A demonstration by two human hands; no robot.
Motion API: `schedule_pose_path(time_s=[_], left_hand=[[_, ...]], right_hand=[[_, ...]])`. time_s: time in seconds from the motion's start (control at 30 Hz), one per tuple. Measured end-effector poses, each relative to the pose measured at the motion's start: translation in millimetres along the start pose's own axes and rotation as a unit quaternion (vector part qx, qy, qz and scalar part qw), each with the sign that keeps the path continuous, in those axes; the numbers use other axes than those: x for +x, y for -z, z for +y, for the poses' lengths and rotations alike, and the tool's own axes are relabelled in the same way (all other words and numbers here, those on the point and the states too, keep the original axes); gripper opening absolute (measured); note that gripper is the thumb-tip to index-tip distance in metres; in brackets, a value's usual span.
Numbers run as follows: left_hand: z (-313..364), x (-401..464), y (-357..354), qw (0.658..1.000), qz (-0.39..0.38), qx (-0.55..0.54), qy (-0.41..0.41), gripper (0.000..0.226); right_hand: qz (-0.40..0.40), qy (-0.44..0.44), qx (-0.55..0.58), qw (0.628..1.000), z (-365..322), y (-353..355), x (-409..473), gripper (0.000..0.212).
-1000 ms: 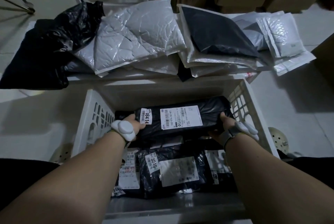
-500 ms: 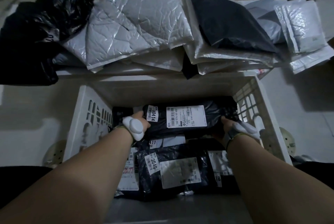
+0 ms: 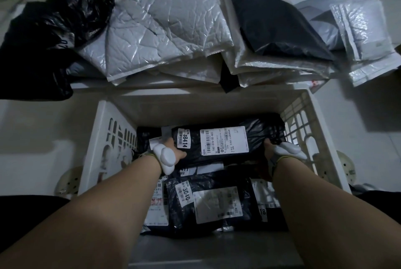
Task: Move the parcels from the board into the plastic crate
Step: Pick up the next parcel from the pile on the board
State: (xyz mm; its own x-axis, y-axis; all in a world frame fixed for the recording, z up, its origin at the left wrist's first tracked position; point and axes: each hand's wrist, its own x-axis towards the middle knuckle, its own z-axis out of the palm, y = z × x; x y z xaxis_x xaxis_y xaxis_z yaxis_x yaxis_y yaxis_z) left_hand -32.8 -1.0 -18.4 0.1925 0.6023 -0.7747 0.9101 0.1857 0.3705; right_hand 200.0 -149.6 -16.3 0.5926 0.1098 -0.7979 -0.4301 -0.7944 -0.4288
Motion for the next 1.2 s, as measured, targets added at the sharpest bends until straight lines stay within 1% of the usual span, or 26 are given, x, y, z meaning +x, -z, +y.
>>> schedule_pose_path(time_s=[0.07, 0.1, 0.13, 0.17, 0.2, 0.27, 0.3, 0.37, 0.4, 0.5, 0.63, 0.77, 0.97, 1.07, 1.2], left_hand=[[1, -3, 1, 1.000, -0.004, -0.026, -0.004, 0.048], [1, -3, 2, 0.999, 0.000, -0.043, -0.005, 0.051], [3, -3, 2, 0.999, 0.001, -0.053, -0.002, 0.053], [3, -5, 4, 0.999, 0.005, -0.051, -0.002, 0.052], [5, -9, 5, 0.999, 0.010, -0.044, -0.002, 0.052], [9, -14, 8, 0.999, 0.011, -0.045, -0.008, 0.058], [9, -19, 10, 0.999, 0.013, -0.045, -0.012, 0.061], [13, -32, 14, 0.999, 0.011, -0.029, -0.029, 0.065], [17, -34, 15, 0.999, 0.008, -0.023, -0.034, 0.062], [21, -61, 20, 0.996, 0.017, -0.031, -0.080, 0.046], [27, -81, 21, 0.991, 0.009, -0.073, -0.110, 0.033], [34, -108, 31, 0.982, 0.017, -0.122, -0.144, 0.033], [50, -145, 50, 0.959, 0.041, -0.186, -0.209, 0.029], [53, -158, 54, 0.951, 0.057, -0.198, -0.229, 0.023], [58, -175, 63, 0.947, 0.054, -0.195, -0.250, 0.021]], right_hand=[[0.012, -0.007, 0.064, 0.998, 4, 1, -1, 0.043], [0.015, -0.004, 0.082, 0.997, 5, 1, -2, 0.041], [0.009, -0.007, 0.074, 0.997, 4, -1, -2, 0.039], [-0.006, -0.002, 0.077, 0.997, 3, -2, -6, 0.039], [-0.034, -0.016, 0.071, 0.997, 1, -2, -12, 0.043], [-0.091, -0.032, 0.072, 0.993, -2, -3, -26, 0.055], [-0.097, -0.024, 0.073, 0.992, -3, -1, -31, 0.057], [-0.095, -0.004, 0.064, 0.993, -5, 3, -42, 0.055], [-0.097, -0.003, 0.071, 0.993, -4, 2, -38, 0.053], [-0.093, 0.025, 0.083, 0.992, -6, 6, -60, 0.051], [-0.134, 0.029, 0.094, 0.986, -16, 0, -90, 0.044], [-0.173, 0.064, 0.127, 0.975, -23, 3, -114, 0.044], [-0.205, 0.136, 0.132, 0.960, -31, 12, -153, 0.037], [-0.209, 0.158, 0.143, 0.954, -34, 18, -166, 0.033], [-0.206, 0.187, 0.150, 0.949, -36, 23, -178, 0.029]])
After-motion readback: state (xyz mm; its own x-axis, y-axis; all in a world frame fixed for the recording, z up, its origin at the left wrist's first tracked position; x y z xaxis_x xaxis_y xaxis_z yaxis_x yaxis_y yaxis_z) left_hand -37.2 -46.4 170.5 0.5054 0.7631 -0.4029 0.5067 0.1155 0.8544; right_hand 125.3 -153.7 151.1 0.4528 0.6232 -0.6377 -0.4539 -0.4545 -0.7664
